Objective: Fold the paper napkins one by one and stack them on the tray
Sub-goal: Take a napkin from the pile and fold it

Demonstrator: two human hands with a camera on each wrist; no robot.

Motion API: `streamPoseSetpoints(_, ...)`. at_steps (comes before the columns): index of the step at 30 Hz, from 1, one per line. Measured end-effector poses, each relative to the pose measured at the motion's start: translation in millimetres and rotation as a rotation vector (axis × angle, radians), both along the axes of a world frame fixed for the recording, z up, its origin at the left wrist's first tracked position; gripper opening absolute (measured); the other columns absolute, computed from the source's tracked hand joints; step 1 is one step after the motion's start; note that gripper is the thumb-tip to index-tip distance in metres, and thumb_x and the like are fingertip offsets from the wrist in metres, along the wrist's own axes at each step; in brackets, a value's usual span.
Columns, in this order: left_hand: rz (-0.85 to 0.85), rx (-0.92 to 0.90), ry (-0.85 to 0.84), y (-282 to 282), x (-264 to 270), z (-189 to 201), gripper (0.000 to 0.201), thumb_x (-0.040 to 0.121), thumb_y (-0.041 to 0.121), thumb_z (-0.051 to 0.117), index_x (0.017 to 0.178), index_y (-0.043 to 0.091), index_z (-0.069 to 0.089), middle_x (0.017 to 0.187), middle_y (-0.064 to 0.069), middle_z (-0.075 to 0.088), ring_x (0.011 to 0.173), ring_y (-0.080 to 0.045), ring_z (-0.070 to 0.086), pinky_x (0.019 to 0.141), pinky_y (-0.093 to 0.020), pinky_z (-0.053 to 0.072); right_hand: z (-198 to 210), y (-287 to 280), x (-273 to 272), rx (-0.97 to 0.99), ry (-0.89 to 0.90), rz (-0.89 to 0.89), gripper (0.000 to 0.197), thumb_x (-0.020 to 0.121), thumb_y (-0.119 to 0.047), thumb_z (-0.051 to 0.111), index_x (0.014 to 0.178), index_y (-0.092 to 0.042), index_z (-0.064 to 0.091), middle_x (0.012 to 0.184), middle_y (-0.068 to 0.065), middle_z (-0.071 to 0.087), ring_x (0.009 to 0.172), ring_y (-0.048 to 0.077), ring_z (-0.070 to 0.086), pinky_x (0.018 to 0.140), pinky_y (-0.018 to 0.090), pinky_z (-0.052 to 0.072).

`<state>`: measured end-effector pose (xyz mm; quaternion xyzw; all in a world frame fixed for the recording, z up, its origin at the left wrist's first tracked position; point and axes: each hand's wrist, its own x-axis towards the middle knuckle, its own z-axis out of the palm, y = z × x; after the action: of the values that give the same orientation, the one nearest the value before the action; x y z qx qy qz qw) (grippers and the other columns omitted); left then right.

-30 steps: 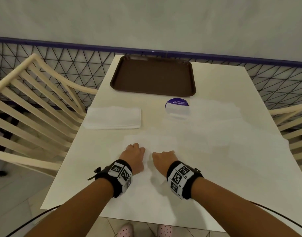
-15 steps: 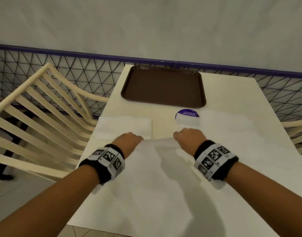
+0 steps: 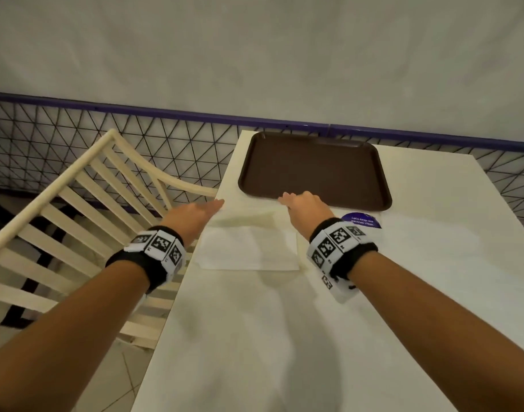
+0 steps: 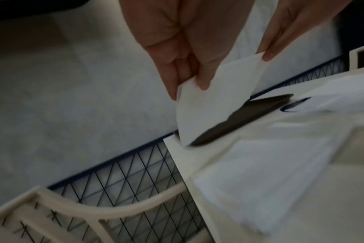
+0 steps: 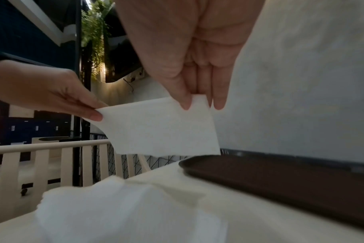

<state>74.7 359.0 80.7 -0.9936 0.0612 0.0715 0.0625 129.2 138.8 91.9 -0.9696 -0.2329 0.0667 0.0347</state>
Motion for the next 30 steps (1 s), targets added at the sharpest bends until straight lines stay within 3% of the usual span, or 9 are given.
streamPoseSetpoints(2, -0.007, -0.020, 0.071, 3, -5, -18, 0.065, 0.095, -0.002, 0.037, 0.149, 0.021, 0.010, 0.141, -0.012, 0.043, 0.116, -0.025, 0.054, 0.095, -0.033, 0.046, -23, 4, -3, 0.006, 0.035, -0.001, 0.047, 0.097, -0.001, 0.028, 0.140, -0.016, 0.040, 0.138, 0.009, 0.047, 0.122, 0.030, 0.047, 0.099, 0.035, 0.039)
streamPoseSetpoints(4, -0.029, -0.027, 0.147, 2, -9, -36, 0.065, 0.096, -0.003, 0.031, 0.150, 0.020, 0.003, 0.155, -0.006, 0.020, 0.135, -0.023, 0.037, 0.106, -0.032, 0.036, -45, 4, -9, -0.010, 0.106, -0.016, 0.049, 0.097, -0.002, 0.028, 0.142, -0.019, 0.036, 0.144, 0.005, 0.040, 0.128, 0.027, 0.043, 0.103, 0.033, 0.035)
streamPoseSetpoints(7, -0.034, -0.038, 0.239, 3, -14, -59, 0.067, 0.096, -0.006, 0.028, 0.150, 0.021, -0.001, 0.158, -0.003, 0.004, 0.142, -0.020, 0.022, 0.110, -0.031, 0.028, -72, 6, -21, -0.071, 0.210, -0.003, 0.049, 0.098, -0.002, 0.027, 0.144, -0.019, 0.033, 0.145, 0.005, 0.037, 0.130, 0.026, 0.039, 0.106, 0.031, 0.032)
streamPoseSetpoints(12, -0.023, -0.086, 0.296, 8, -22, -87, 0.067, 0.095, -0.009, 0.023, 0.149, 0.020, -0.003, 0.158, -0.001, -0.003, 0.145, -0.018, 0.013, 0.113, -0.029, 0.023, -94, 6, -38, -0.122, 0.315, 0.007, 0.048, 0.098, -0.001, 0.024, 0.143, -0.014, 0.032, 0.143, 0.007, 0.038, 0.129, 0.025, 0.039, 0.105, 0.031, 0.033)
streamPoseSetpoints(19, -0.051, -0.069, 0.283, 7, -23, -94, 0.068, 0.094, -0.011, 0.025, 0.150, 0.017, -0.002, 0.158, 0.000, -0.008, 0.146, -0.017, 0.006, 0.116, -0.028, 0.017, -95, 1, -45, -0.101, 0.288, -0.033, 0.049, 0.096, 0.001, 0.026, 0.142, -0.014, 0.033, 0.146, 0.003, 0.035, 0.129, 0.025, 0.040, 0.105, 0.033, 0.035)
streamPoseSetpoints(24, 0.053, -0.040, 0.439, 1, -18, -92, 0.061, 0.096, 0.000, 0.025, 0.150, 0.016, 0.001, 0.158, 0.002, -0.006, 0.146, -0.018, 0.002, 0.119, -0.032, 0.009, -89, -6, -53, -0.138, 0.399, 0.050, 0.046, 0.101, -0.010, 0.024, 0.147, -0.010, 0.021, 0.156, 0.004, 0.017, 0.141, 0.024, 0.025, 0.115, 0.034, 0.021)
streamPoseSetpoints(28, 0.057, 0.017, 0.270, -20, -19, -76, 0.050, 0.099, 0.026, 0.028, 0.148, 0.020, 0.018, 0.156, 0.003, 0.017, 0.144, -0.019, 0.015, 0.119, -0.036, 0.011, -80, -41, -60, -0.049, 0.386, -0.053, 0.046, 0.103, -0.019, 0.023, 0.149, -0.014, 0.018, 0.158, 0.003, 0.014, 0.143, 0.021, 0.020, 0.115, 0.030, 0.016)
streamPoseSetpoints(30, 0.029, -0.038, 0.153, -40, -21, -66, 0.048, 0.098, 0.030, 0.032, 0.145, 0.021, 0.027, 0.152, 0.003, 0.028, 0.141, -0.017, 0.022, 0.118, -0.035, 0.010, -83, -73, -64, -0.012, 0.388, -0.160, 0.048, 0.102, -0.020, 0.027, 0.149, -0.017, 0.016, 0.158, 0.001, 0.012, 0.145, 0.017, 0.017, 0.116, 0.028, 0.014)
